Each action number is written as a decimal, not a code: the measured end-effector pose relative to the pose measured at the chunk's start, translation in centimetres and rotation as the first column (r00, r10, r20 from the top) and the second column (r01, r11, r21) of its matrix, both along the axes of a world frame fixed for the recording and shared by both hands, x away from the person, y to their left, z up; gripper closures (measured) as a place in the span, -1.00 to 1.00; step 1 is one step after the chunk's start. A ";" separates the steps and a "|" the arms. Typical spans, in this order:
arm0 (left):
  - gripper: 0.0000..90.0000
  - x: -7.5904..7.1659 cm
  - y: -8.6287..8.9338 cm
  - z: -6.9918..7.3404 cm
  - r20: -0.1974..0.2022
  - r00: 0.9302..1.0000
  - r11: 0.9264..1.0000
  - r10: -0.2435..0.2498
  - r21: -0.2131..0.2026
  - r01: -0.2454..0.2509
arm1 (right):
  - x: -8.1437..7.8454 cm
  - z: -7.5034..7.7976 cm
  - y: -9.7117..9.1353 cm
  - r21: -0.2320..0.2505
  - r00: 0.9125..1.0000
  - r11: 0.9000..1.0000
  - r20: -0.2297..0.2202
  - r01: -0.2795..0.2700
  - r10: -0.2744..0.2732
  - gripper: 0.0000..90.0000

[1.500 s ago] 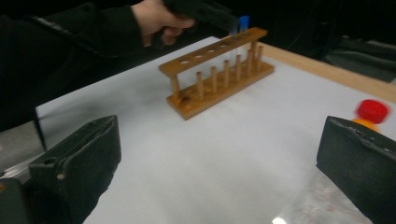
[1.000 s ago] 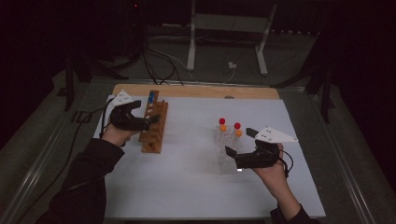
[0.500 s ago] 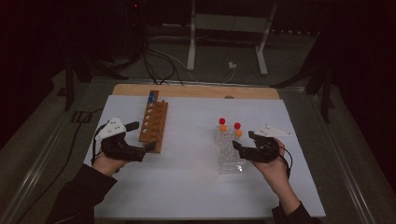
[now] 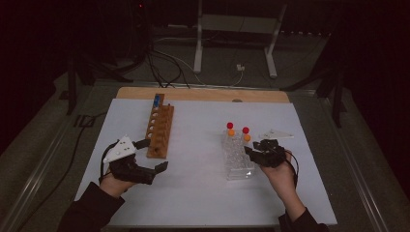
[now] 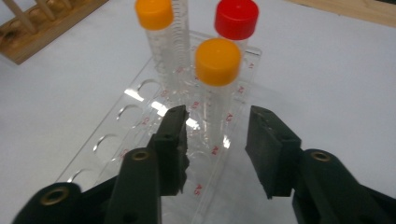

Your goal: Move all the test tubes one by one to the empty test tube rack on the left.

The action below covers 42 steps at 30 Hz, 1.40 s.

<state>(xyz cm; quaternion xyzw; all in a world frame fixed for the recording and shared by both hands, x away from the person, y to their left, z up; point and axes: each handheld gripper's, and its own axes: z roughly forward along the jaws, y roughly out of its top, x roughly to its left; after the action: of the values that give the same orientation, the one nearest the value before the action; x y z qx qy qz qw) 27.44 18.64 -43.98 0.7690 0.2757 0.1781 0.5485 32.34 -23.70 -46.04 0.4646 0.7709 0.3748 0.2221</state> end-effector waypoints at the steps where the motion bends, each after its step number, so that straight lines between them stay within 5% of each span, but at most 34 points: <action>1: -0.96 0.0 0.0 -0.1 -0.003 1.000 1.000 -0.001 0.001 0.001 | 0.1 -0.1 0.0 0.006 1.000 1.000 0.000 0.004 -0.004 0.36; 17: -0.96 0.2 0.2 -0.3 -0.010 1.000 1.000 0.002 -0.004 -0.002 | 1.3 -0.6 0.7 0.004 0.999 1.000 -0.027 -0.023 0.023 0.65; 27: -0.96 0.2 0.3 -0.4 -0.012 1.000 1.000 0.003 -0.004 -0.003 | 1.3 -0.9 1.4 -0.041 1.000 0.999 0.016 -0.002 0.003 0.65; 42: -0.96 0.3 0.3 -0.6 -0.021 1.000 1.000 0.004 0.009 -0.004 | 0.7 -0.2 1.4 -0.026 0.997 1.000 0.071 0.007 -0.005 0.68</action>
<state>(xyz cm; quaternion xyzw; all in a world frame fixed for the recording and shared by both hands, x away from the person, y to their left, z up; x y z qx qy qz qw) 27.77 18.92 -44.63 0.7728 0.2821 0.1723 0.5418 33.02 -22.31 -46.26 0.4504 0.7658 0.3805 0.2567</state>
